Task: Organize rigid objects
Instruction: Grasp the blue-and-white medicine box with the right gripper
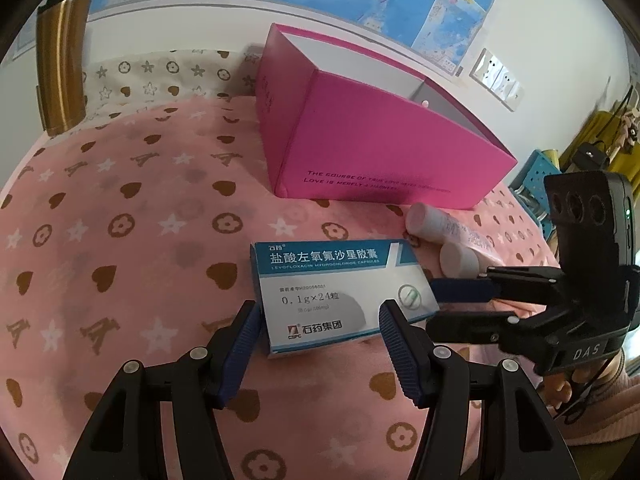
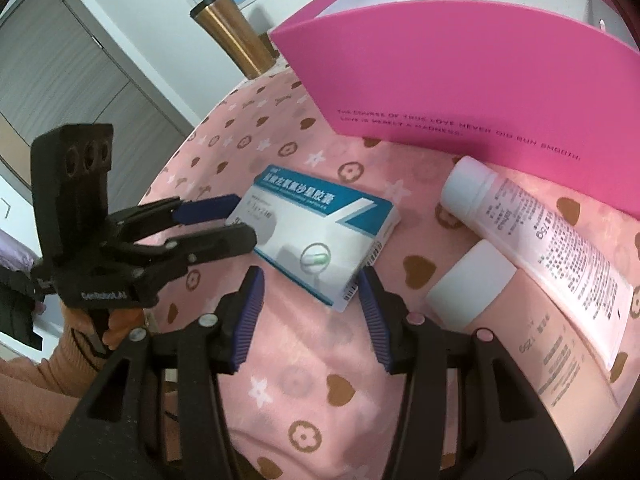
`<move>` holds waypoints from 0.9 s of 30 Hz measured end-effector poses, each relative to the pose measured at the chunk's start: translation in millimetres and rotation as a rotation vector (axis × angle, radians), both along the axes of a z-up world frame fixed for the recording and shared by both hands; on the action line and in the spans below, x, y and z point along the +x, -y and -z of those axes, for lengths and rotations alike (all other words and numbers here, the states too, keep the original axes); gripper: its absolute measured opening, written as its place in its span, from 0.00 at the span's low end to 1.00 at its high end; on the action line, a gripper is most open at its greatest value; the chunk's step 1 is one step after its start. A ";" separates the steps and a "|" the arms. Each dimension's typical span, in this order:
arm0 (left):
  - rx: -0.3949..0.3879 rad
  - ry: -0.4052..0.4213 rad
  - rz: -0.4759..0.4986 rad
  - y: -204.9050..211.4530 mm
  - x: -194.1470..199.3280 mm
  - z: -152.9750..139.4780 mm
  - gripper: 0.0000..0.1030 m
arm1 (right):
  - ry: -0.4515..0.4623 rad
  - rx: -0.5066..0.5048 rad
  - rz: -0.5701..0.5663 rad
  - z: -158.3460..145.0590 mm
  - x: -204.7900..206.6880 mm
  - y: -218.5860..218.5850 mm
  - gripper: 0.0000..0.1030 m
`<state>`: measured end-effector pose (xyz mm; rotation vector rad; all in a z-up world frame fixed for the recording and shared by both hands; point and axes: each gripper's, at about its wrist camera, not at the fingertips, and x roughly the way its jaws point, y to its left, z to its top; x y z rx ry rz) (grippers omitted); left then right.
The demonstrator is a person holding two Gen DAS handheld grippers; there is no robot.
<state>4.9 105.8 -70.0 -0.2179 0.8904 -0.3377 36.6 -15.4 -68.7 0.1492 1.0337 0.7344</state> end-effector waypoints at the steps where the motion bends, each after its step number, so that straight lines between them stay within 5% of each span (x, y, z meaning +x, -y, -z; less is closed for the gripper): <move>1: -0.002 -0.001 0.000 -0.2 0.8 0.3 0.60 | 0.000 0.002 0.003 0.2 0.6 -0.2 0.49; 13: 0.012 0.008 -0.004 3.3 0.8 -1.4 0.59 | 0.002 -0.014 0.033 0.4 17.8 -4.7 0.50; 27: 0.004 0.078 0.030 19.2 0.4 -26.5 0.59 | 0.111 -0.002 0.036 -34.2 9.0 19.6 0.51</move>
